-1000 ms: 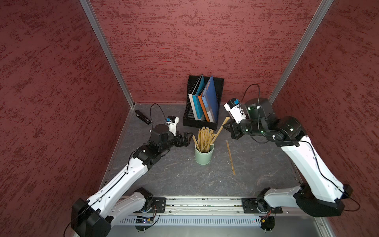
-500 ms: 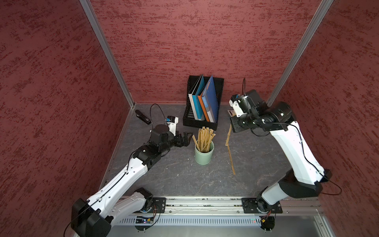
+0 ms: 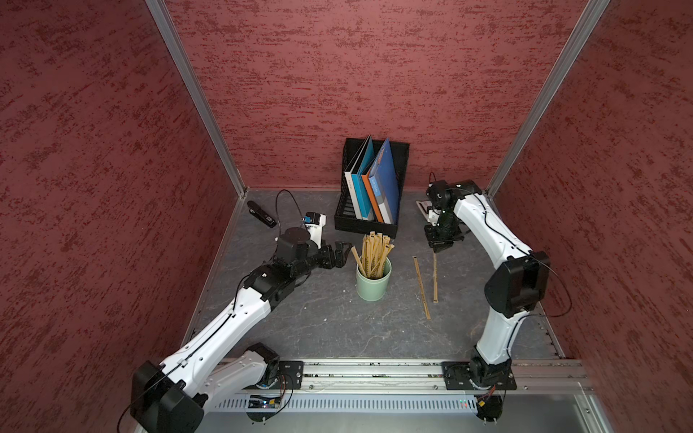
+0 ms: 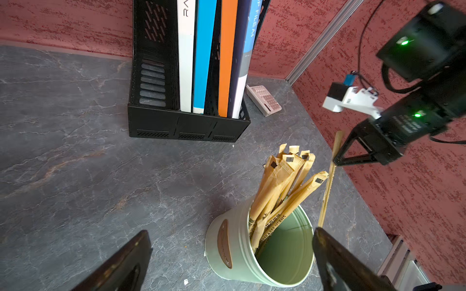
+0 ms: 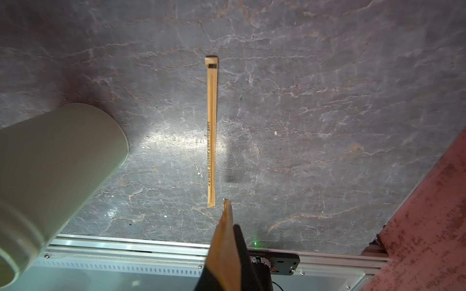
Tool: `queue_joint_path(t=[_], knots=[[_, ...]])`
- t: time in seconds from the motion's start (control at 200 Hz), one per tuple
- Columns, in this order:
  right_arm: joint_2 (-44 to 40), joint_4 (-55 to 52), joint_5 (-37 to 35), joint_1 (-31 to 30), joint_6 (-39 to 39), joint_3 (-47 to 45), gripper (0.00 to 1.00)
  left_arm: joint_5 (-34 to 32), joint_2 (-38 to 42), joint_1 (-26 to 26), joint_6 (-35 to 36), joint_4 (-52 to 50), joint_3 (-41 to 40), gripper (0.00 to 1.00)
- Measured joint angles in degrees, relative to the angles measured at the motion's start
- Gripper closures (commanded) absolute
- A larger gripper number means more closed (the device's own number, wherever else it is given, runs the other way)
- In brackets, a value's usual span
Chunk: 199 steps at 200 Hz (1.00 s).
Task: Take the straws out of the storage container
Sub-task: Place the straw at the center of the board.
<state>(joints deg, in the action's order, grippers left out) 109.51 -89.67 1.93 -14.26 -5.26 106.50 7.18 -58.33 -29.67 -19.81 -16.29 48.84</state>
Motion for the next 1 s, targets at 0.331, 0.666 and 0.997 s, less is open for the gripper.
queue_joint_path(t=[0.331,0.666,0.997], knots=[[10.4,1.4,1.3,3.9,3.2,-0.2,1.0,0.0,-2.2,0.2,0.2,-0.2,0.0,0.0],[10.6,6.6,3.7,3.9,3.6,-9.7,0.97,0.0,-3.5,0.4,0.2,-0.2,0.0,0.0],[10.6,11.3,5.2,3.9,3.3,-13.9,0.9,0.0,-3.5,0.4,0.2,-0.4,0.0,0.0]])
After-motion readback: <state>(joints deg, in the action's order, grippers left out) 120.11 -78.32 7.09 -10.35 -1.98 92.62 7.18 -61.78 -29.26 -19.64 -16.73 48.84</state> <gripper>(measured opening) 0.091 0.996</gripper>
